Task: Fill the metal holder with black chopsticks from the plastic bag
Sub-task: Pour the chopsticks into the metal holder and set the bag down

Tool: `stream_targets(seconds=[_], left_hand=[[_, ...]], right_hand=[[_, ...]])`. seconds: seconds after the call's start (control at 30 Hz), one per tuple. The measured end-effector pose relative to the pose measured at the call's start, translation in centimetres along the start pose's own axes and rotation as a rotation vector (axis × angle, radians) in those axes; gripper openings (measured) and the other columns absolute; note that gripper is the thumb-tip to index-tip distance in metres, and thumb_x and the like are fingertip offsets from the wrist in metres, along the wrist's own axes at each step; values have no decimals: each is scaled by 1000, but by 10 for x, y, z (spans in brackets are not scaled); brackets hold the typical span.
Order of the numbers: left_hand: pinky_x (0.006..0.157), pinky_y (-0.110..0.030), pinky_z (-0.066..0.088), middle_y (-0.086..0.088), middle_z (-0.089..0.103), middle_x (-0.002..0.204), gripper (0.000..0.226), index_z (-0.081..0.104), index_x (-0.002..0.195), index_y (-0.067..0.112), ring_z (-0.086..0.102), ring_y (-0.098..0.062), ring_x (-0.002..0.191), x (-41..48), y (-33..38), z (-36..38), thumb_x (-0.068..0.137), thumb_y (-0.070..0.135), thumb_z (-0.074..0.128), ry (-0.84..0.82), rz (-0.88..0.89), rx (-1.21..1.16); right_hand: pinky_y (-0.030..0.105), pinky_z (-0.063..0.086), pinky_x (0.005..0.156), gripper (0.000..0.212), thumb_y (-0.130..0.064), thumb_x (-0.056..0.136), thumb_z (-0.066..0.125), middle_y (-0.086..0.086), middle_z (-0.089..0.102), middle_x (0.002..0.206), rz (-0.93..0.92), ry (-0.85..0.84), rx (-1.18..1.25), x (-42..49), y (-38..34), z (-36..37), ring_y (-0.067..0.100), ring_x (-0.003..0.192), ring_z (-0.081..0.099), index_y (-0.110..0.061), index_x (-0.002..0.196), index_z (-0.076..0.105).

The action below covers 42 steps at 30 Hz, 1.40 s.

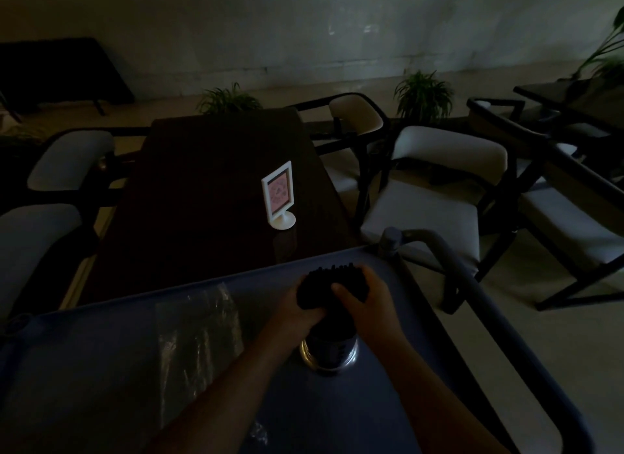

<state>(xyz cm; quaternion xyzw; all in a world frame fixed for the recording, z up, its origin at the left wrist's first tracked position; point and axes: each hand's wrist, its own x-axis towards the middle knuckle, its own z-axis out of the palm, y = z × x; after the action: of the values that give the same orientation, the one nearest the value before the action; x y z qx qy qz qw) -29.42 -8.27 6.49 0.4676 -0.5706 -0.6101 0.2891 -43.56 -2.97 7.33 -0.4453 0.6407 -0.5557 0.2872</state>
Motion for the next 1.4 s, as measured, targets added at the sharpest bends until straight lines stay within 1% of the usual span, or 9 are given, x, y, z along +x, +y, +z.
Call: stream_targets(seconds=[0.3, 0.47, 0.57, 0.73, 0.87, 1.1, 1.2, 1.3, 1.4], left_hand=[[94, -33, 53, 4, 69, 111, 21, 63, 99, 36, 66, -11, 104, 0, 6, 0, 79, 30, 64, -31, 47, 134], [105, -37, 43, -7, 62, 124, 21, 58, 112, 20, 59, -25, 116, 6, 3, 3, 92, 12, 59, 43, 28, 250], [97, -20, 36, 10, 50, 118, 49, 51, 129, 15, 52, -11, 114, 6, 1, 2, 84, 14, 72, 19, 44, 303], [77, -7, 44, 26, 55, 101, 53, 51, 96, 41, 56, 4, 94, 0, 4, -3, 73, 2, 79, 29, 67, 182], [64, 0, 47, 22, 58, 98, 53, 55, 98, 37, 60, 19, 81, -7, 12, -4, 71, -2, 79, 41, 108, 105], [85, -20, 47, 7, 61, 113, 58, 53, 115, 33, 58, -13, 110, -10, 17, -7, 73, 3, 79, 39, 90, 59], [91, -19, 47, 1, 58, 127, 65, 51, 130, 21, 54, -13, 117, -19, 26, -12, 73, 6, 80, 23, 139, 59], [102, -37, 48, -2, 57, 132, 66, 46, 138, 18, 54, -16, 121, -29, 38, -21, 80, 6, 74, 17, 154, -5], [88, -23, 51, -10, 60, 130, 51, 48, 135, 8, 59, -18, 115, -38, 55, -36, 87, -2, 62, 102, 192, -224]], right_hand=[[17, 55, 64, 30, -6, 85, 68, -9, 73, 88, 22, 82, 169, 2, -26, 4, 4, 78, 71, -36, 83, 63], [21, 57, 62, 15, -9, 83, 68, -3, 74, 88, -17, 129, 203, 7, -42, 1, 12, 77, 72, -22, 88, 61], [24, 57, 56, 19, -11, 82, 71, 5, 72, 78, -14, 157, 220, 12, -55, -5, 20, 67, 72, -26, 83, 59], [40, 62, 65, 14, -12, 82, 69, 11, 73, 82, -8, 205, 245, 19, -68, -9, 24, 76, 74, -20, 86, 58], [35, 61, 59, 13, -7, 87, 66, 3, 75, 76, -5, 239, 267, 23, -80, -15, 21, 69, 74, -18, 87, 58], [25, 56, 53, 12, -7, 89, 63, -5, 70, 66, -104, 199, 248, 29, -128, -40, 12, 59, 67, -18, 92, 58], [20, 54, 53, 12, -11, 89, 63, -2, 70, 68, -166, 213, 272, 24, -154, -52, 12, 60, 67, -22, 92, 59], [25, 56, 59, 13, -13, 87, 64, 7, 69, 74, -206, 187, 333, 18, -175, -65, 20, 66, 69, -16, 98, 60], [38, 59, 70, 13, -12, 90, 62, 8, 68, 73, -249, 162, 375, 12, -192, -77, 26, 73, 69, -7, 101, 58]])
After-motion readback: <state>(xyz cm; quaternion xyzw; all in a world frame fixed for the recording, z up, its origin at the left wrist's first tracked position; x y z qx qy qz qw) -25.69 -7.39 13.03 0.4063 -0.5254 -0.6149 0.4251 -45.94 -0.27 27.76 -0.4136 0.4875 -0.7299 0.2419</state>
